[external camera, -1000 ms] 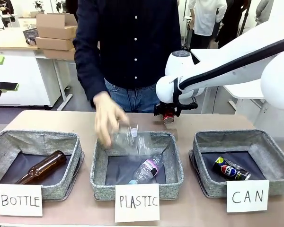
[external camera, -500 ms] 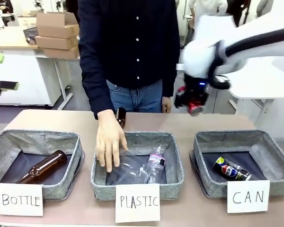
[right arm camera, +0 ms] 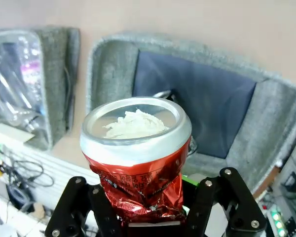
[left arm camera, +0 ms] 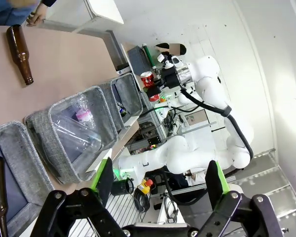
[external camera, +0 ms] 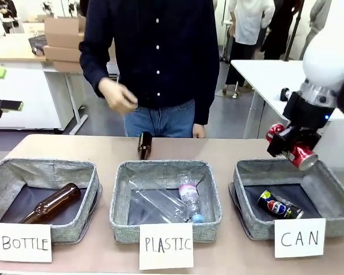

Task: Sort the can waste into the basket.
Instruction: Pick up the can waste from the table and place it in the right Fabric basket.

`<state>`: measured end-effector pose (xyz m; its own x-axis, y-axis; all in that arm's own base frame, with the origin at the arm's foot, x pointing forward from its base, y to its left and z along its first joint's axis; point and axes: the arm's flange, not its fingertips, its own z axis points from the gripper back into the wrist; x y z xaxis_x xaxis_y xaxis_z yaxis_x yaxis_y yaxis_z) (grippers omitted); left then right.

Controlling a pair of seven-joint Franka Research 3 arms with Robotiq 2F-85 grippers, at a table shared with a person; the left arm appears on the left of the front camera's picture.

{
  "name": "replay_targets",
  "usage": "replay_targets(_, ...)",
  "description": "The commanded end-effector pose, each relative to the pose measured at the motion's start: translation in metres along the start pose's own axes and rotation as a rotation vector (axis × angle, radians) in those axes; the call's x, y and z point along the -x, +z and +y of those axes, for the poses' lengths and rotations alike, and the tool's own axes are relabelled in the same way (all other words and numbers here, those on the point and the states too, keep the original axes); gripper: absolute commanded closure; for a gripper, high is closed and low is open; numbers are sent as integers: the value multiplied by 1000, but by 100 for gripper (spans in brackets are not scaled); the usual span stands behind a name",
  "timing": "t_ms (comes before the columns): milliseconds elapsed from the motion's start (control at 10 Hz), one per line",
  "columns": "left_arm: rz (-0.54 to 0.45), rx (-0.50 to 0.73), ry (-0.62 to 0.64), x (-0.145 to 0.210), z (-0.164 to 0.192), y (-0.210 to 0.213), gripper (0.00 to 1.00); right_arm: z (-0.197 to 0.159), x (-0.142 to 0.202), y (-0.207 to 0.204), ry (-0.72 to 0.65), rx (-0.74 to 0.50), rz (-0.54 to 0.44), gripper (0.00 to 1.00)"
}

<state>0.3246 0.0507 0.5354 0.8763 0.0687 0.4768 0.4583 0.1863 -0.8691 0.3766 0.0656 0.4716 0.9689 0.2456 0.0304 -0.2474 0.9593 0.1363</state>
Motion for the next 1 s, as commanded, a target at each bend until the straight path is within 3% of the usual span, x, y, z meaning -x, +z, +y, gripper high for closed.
replay_targets(0,15,3,-18,2,-1,2,3,-4,1,-3,9,-16,-29,100)
replay_targets(100,15,3,-18,2,-1,2,3,-5,2,-4,0,-20,-22,100)
replay_targets(400,15,3,-18,2,-1,2,3,-6,2,-5,-8,-16,-1,19)
replay_targets(500,15,3,-18,2,-1,2,3,-5,2,-5,-6,-6,22,0)
replay_targets(700,15,3,-18,2,-1,2,3,-5,1,-5,-20,-10,3,0)
replay_targets(800,15,3,-18,2,-1,2,3,-6,2,-4,-31,-14,-17,13)
replay_targets(900,15,3,-18,2,-1,2,3,-6,2,-3,-31,-17,-22,3)
